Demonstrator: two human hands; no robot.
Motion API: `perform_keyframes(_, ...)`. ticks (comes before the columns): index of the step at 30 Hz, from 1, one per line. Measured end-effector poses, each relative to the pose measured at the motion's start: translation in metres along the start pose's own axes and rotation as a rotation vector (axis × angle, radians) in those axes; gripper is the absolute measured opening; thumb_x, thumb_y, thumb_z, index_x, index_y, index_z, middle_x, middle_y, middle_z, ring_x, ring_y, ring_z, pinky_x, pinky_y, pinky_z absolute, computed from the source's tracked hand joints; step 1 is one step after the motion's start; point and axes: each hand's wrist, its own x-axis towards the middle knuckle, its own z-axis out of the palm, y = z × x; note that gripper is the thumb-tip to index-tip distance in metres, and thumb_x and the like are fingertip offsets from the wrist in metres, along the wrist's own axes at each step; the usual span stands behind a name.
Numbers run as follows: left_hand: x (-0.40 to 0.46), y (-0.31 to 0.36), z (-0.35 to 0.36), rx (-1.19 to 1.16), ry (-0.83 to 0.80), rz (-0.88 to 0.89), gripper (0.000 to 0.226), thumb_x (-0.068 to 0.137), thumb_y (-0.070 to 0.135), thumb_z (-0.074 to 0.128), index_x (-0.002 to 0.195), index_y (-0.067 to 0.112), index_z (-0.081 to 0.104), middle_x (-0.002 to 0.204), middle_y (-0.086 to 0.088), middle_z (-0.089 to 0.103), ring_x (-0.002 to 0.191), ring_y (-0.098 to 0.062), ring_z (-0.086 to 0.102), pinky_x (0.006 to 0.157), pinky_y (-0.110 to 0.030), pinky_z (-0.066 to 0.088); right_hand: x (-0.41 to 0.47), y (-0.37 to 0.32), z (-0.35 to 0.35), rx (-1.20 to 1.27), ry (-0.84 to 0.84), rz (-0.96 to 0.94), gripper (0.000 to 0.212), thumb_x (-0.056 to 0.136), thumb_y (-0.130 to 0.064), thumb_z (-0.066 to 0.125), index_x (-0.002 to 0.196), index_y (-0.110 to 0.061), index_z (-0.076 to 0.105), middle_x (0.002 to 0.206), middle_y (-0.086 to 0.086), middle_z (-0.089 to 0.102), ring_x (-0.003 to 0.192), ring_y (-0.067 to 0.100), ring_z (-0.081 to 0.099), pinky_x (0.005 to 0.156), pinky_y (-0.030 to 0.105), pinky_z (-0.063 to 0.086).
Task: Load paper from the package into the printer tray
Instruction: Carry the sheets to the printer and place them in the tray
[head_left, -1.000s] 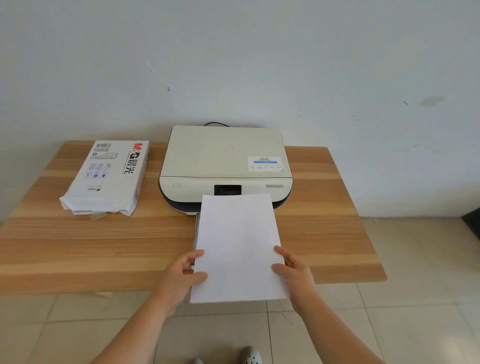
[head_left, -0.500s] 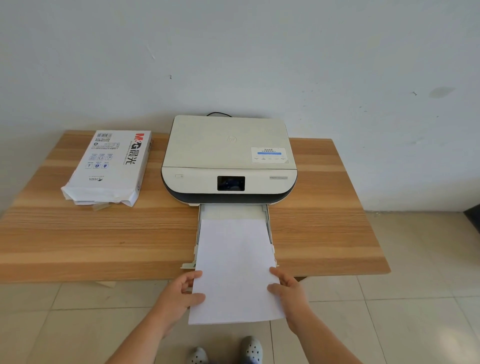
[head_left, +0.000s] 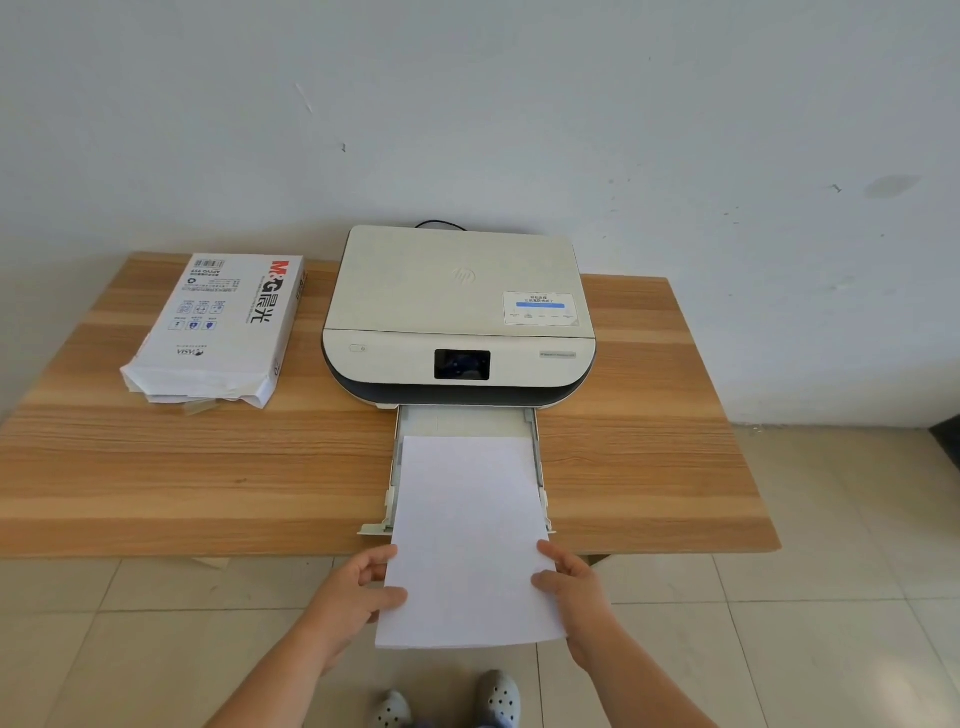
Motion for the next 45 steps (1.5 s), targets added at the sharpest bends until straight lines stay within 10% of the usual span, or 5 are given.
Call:
perform_keyframes(17, 0.024, 0.031, -0.002, 0.012, 0.136, -0.041, 0.019, 0.09, 0.008, 0.058, 0.104, 0.017, 0.068, 0.083, -0.003, 0.073, 0.061, -0.014, 0.058, 0.06, -0.028, 0.044, 0.024, -0.031, 0.01, -0.047, 0.003, -0.016, 0.044, 0.086, 0.005, 0.058, 0.123, -0.018, 0.061, 0.113, 0.008, 0.065, 0.094, 0.03, 0.067, 0.08, 0.04, 0.057)
perform_keyframes(31, 0.067, 0.059, -0.002, 0.068, 0.216, -0.02, 0.028, 0.087, -0.009, 0.053, 0.1, 0.012, 0.065, 0.103, -0.01, 0.065, 0.089, -0.028, 0.064, 0.084, -0.044, 0.054, 0.061, -0.066, 0.028, -0.196, 0.02, 0.002, 0.035, 0.092, -0.009, 0.055, 0.122, -0.024, 0.061, 0.117, 0.006, 0.064, 0.099, 0.026, 0.065, 0.093, 0.043, 0.054)
perform_keyframes(45, 0.102, 0.076, 0.011, 0.274, 0.316, 0.034, 0.031, 0.091, -0.003, 0.049, 0.115, 0.012, 0.064, 0.117, -0.006, 0.06, 0.105, -0.021, 0.056, 0.083, -0.028, 0.046, 0.088, -0.103, 0.041, -0.385, 0.019, -0.004, 0.04, 0.092, -0.011, 0.054, 0.13, -0.025, 0.058, 0.123, 0.005, 0.058, 0.107, 0.026, 0.058, 0.094, 0.038, 0.05)
